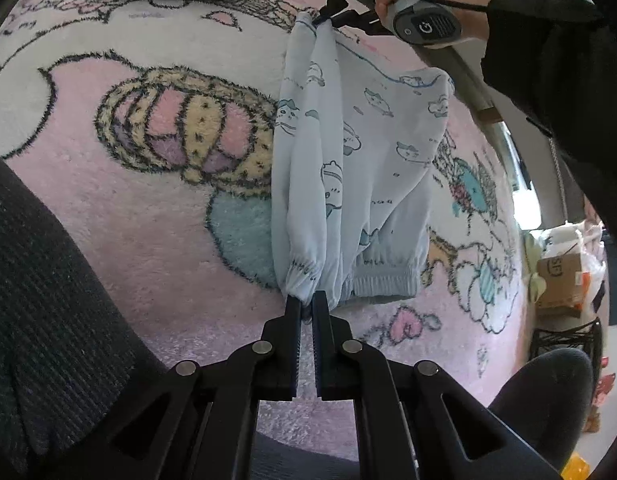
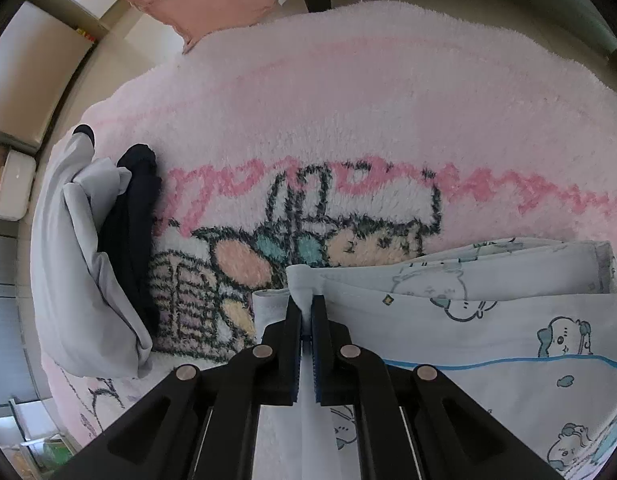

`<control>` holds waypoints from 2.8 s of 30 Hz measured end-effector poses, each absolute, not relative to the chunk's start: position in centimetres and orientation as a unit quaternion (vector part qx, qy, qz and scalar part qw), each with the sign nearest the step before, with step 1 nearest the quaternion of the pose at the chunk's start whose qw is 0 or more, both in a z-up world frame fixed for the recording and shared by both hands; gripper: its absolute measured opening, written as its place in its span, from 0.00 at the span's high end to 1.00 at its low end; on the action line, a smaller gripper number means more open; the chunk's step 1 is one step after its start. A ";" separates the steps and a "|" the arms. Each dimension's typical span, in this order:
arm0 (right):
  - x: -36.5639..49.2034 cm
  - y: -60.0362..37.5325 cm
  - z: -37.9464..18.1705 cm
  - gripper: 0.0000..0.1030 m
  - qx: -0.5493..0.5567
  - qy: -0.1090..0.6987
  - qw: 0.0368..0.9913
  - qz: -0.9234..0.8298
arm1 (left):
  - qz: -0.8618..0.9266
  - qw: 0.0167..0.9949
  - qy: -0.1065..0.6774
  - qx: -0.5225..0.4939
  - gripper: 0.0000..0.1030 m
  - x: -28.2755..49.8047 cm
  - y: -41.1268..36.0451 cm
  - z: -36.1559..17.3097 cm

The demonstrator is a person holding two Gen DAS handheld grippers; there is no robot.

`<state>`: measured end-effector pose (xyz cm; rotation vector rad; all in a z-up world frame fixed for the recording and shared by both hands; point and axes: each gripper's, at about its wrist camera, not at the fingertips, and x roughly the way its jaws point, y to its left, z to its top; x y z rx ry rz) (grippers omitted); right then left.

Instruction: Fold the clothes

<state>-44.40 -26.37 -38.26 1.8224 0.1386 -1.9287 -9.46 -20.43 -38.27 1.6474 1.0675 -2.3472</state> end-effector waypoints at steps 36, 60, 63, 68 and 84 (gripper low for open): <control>-41.7 -22.7 -29.6 0.19 0.669 -0.091 0.395 -0.623 | -0.761 0.017 0.398 0.512 0.45 -10.3 -21.0 -35.8; -33.6 -3.7 -22.7 0.19 0.518 0.187 0.392 -0.737 | -0.816 -0.011 -0.144 0.559 0.22 -16.4 -15.6 -31.9; -30.3 -3.9 -23.2 0.19 0.455 0.273 0.417 -0.738 | -0.812 -0.033 -0.161 0.559 0.22 -16.3 -15.8 -31.7; -26.1 -4.4 -24.5 0.19 0.379 0.390 0.423 -0.725 | -0.813 -0.051 -0.203 0.543 0.22 -17.3 -15.3 -30.4; -13.4 -2.8 -30.9 0.19 0.007 0.688 0.445 -0.573 | -0.750 -0.185 -0.602 0.203 0.22 -13.6 -12.7 -30.9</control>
